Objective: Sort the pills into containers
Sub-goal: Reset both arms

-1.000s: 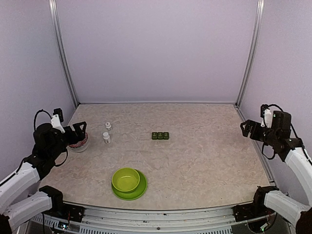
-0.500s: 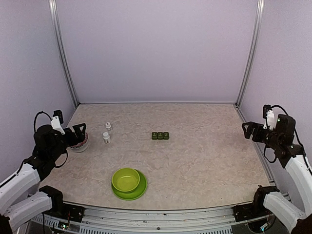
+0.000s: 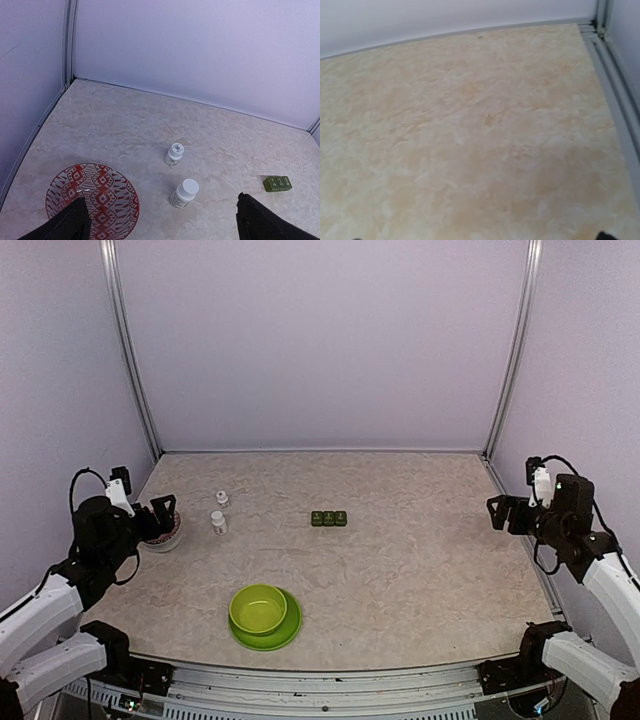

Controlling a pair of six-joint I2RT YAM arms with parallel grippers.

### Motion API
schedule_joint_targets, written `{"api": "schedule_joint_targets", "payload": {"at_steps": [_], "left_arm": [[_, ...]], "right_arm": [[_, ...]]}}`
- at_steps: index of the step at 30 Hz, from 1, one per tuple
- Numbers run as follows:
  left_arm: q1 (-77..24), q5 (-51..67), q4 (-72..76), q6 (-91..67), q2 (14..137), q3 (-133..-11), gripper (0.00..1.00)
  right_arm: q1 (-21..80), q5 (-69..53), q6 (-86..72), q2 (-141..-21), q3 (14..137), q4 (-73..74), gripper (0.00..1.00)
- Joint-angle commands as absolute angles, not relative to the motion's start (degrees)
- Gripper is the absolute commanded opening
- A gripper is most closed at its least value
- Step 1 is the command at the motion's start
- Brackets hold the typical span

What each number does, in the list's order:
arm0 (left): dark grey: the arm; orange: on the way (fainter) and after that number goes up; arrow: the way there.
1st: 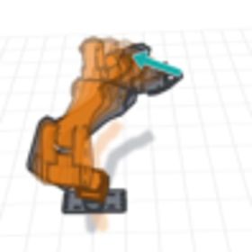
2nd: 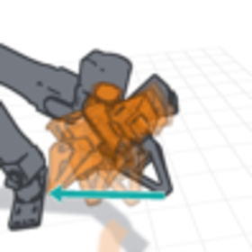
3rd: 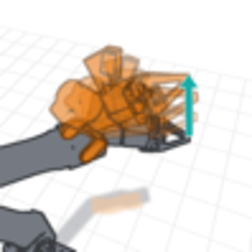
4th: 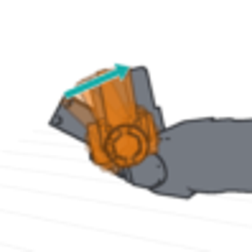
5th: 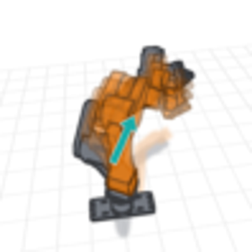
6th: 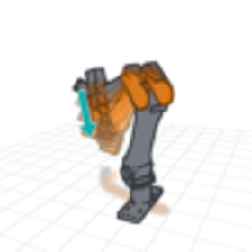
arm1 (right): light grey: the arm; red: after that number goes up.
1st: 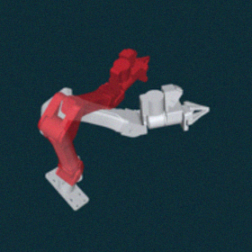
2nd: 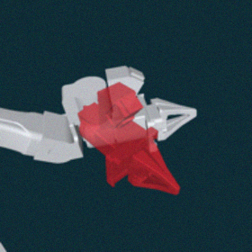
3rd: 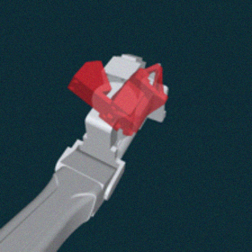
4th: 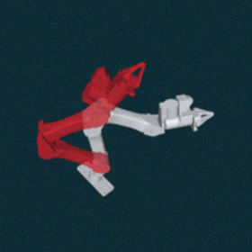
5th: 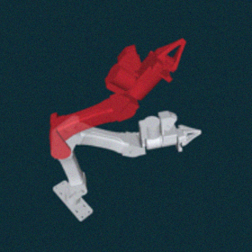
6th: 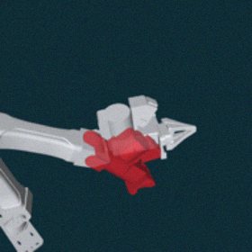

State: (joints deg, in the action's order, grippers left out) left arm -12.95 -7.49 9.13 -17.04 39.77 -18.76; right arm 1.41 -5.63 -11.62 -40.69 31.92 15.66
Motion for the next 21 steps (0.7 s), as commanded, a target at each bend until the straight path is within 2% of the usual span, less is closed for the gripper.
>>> {"api": "schedule_joint_targets", "payload": {"at_steps": [1,5,21], "left_arm": [[-13.17,-9.18,8.54,-15.74,38.59,-18.77,0.99],[-13.10,-9.07,8.53,-15.82,38.06,-18.63,0.99],[-13.17,-8.85,8.17,-16.11,38.49,-19.07,0.99]], "right_arm": [[1.93,-2.59,-12.24,-38.85,33.59,16.38,1.00],[1.93,-6.51,-11.37,-37.70,33.46,15.63,1.00],[1.93,-9.68,-12.17,-38.83,33.62,15.25,1.00]]}}
